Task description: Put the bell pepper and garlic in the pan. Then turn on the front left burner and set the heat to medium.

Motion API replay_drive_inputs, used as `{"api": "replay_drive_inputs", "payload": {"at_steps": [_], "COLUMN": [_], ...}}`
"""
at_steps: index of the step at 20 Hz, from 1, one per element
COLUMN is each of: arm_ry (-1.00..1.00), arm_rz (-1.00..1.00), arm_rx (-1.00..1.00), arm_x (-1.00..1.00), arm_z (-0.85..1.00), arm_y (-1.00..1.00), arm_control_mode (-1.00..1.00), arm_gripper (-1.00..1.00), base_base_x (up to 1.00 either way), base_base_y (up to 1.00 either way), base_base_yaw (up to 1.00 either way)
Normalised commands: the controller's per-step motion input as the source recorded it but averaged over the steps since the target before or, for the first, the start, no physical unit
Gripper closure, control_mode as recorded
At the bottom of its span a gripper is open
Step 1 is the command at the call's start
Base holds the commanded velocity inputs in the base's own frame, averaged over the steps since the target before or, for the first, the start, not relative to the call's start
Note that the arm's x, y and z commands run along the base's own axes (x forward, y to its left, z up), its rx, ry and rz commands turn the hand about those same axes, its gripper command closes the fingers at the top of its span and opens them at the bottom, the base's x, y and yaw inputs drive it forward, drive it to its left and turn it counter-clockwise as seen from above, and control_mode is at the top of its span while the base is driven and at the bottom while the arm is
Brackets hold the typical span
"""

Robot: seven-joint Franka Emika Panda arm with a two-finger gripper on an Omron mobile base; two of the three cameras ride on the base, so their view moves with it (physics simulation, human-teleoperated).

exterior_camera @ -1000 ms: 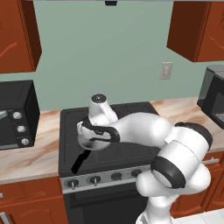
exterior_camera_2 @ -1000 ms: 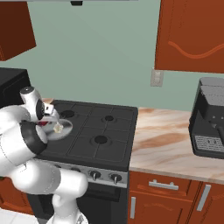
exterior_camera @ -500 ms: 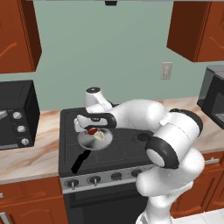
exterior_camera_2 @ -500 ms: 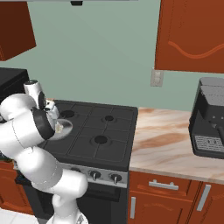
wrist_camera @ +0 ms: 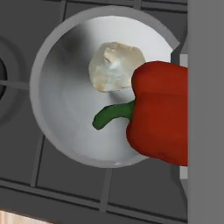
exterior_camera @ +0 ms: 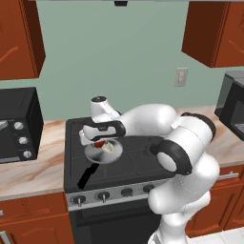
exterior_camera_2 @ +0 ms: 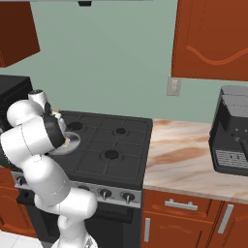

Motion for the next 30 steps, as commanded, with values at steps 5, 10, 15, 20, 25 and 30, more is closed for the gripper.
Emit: {"api": "replay_drive_inputs", "payload": {"at_steps": [5, 10, 15, 20, 25, 30], "arm_ry": [0.0, 0.0, 0.0, 0.0, 0.0, 0.0], "arm_rz": [0.0, 0.0, 0.0, 0.0, 0.0, 0.0], "arm_rx": [0.0, 0.0, 0.0, -0.02, -0.02, -0.02], "arm_x": [0.01, 0.18, 0.32, 0.17, 0.11, 0.05], "arm_z": [-0.36, -0.29, -0.09, -0.01, -0.1, -0.15], "arm_y": [0.07, 0.16, 0.09, 0.0, 0.0, 0.0], "arm_control_mode": [-1.0, -1.0, -1.0, -1.0, -1.0, -1.0], "arm_gripper": [1.0, 1.0, 1.0, 1.0, 1.0, 1.0], "base_base_x": [0.0, 0.0, 0.0, 0.0, 0.0, 0.0], "base_base_y": [0.0, 0.0, 0.0, 0.0, 0.0, 0.0], "base_base_yaw": [0.0, 0.0, 0.0, 0.0, 0.0, 0.0]}}
